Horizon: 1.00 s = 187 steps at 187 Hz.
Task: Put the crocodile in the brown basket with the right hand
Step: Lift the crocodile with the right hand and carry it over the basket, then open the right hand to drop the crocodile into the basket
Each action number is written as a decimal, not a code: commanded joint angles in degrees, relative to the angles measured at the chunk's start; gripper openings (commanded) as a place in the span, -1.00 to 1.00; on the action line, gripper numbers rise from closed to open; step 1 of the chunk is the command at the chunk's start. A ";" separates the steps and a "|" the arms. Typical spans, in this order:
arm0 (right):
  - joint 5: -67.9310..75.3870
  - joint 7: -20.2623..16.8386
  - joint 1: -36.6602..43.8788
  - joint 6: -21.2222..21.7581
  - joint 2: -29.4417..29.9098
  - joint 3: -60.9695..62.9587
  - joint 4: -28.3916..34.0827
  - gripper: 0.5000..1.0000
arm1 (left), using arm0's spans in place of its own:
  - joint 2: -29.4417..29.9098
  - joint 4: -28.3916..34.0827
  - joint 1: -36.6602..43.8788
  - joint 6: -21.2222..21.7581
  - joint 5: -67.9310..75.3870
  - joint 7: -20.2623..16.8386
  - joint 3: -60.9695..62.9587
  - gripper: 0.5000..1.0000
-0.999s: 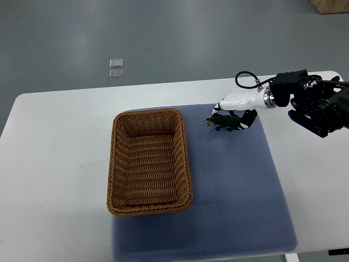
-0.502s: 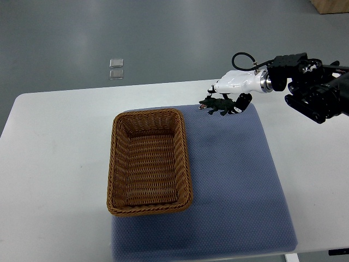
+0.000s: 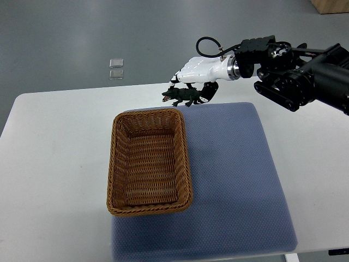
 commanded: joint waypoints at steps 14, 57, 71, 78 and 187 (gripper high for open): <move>-1.16 0.01 2.08 -2.78 0.20 -0.61 9.34 -1.00 | 0.00 0.00 0.01 0.00 0.00 0.00 0.00 1.00; -5.64 0.01 2.35 -5.34 0.72 -0.79 15.94 -1.00 | 0.00 0.00 0.01 0.00 0.00 0.00 0.00 1.00; -7.48 0.01 1.91 -5.34 2.13 -0.97 15.94 -1.00 | 0.00 0.00 0.01 0.00 0.00 0.00 0.00 1.00; -7.84 0.01 1.56 -5.34 2.39 -0.97 15.94 -1.00 | 0.00 0.00 0.01 0.00 0.00 0.00 0.00 1.00; -5.47 0.01 -1.52 -5.60 1.16 1.23 14.98 0.60 | 0.00 0.00 0.01 0.00 0.00 0.00 0.00 1.00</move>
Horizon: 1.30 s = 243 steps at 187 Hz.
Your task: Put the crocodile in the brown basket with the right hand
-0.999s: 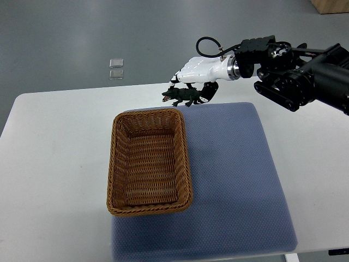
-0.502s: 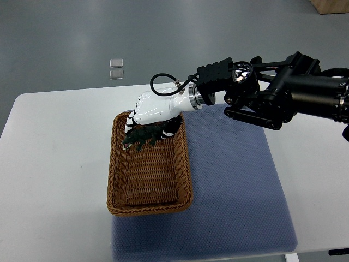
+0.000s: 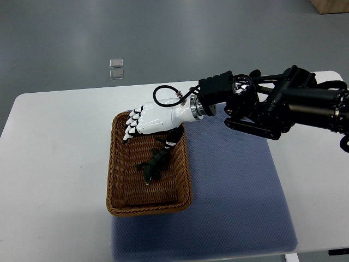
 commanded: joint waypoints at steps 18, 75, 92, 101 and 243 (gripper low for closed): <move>6.53 0.00 -0.06 1.00 -2.02 4.28 -0.11 0.64 | 0.00 0.00 0.01 0.00 0.00 0.00 0.00 1.00; 28.78 0.00 -6.65 7.16 -7.82 12.98 -0.11 0.71 | 0.00 0.00 0.01 0.00 0.00 0.00 0.00 1.00; 34.58 0.00 -10.17 9.09 -9.58 17.29 -0.20 0.71 | 0.00 0.00 0.01 0.00 0.00 0.00 0.00 1.00; 38.35 0.00 -12.45 10.49 -10.98 20.10 -0.20 0.71 | 0.00 0.00 0.01 0.00 0.00 0.00 0.00 1.00; 99.35 -29.11 -28.80 33.79 -17.58 32.76 -6.79 0.71 | 0.00 0.00 0.01 0.00 0.00 0.00 0.00 1.00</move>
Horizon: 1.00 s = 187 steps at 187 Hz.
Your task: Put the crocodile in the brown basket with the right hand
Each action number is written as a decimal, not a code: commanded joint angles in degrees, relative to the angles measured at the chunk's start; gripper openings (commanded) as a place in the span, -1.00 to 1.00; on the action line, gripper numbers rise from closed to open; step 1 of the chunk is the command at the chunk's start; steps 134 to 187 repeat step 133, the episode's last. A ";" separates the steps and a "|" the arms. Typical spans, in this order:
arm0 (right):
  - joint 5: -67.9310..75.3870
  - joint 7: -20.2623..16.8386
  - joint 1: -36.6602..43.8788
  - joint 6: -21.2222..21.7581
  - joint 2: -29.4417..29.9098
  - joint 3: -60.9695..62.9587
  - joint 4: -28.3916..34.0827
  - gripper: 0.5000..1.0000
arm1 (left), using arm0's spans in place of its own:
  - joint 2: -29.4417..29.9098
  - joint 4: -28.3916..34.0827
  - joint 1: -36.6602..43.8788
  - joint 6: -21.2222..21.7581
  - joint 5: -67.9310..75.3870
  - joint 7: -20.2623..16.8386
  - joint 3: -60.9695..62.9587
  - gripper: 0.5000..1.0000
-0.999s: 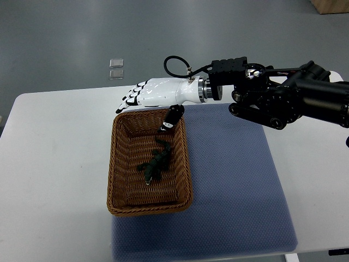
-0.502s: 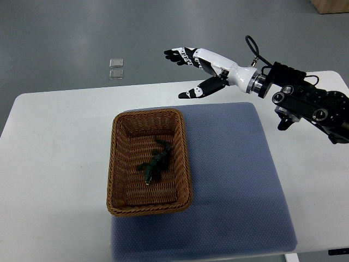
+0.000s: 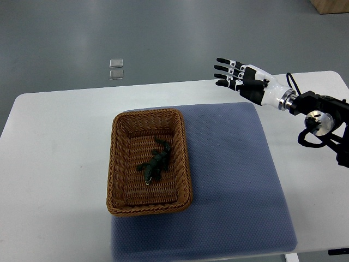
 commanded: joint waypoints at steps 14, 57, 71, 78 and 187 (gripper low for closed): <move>7.82 -3.97 -2.16 2.03 0.44 -0.04 -1.20 0.71 | 0.00 -0.01 0.01 0.00 0.00 0.00 0.00 1.00; 9.06 -3.36 -3.04 2.91 0.97 0.22 -2.25 0.71 | 0.00 0.08 0.01 0.00 0.00 0.00 0.00 1.00; 9.14 -3.36 -3.04 3.35 0.97 0.22 -2.69 0.71 | 0.00 -0.01 0.01 0.00 0.00 0.00 0.00 1.00; 9.06 -3.36 -3.04 3.43 1.06 0.13 -2.78 0.71 | 0.00 -0.01 0.01 0.00 0.00 0.00 0.00 1.00; 8.79 -3.27 -3.74 3.79 1.32 0.13 -2.78 0.71 | 0.00 -0.01 0.01 0.00 0.00 0.00 0.00 1.00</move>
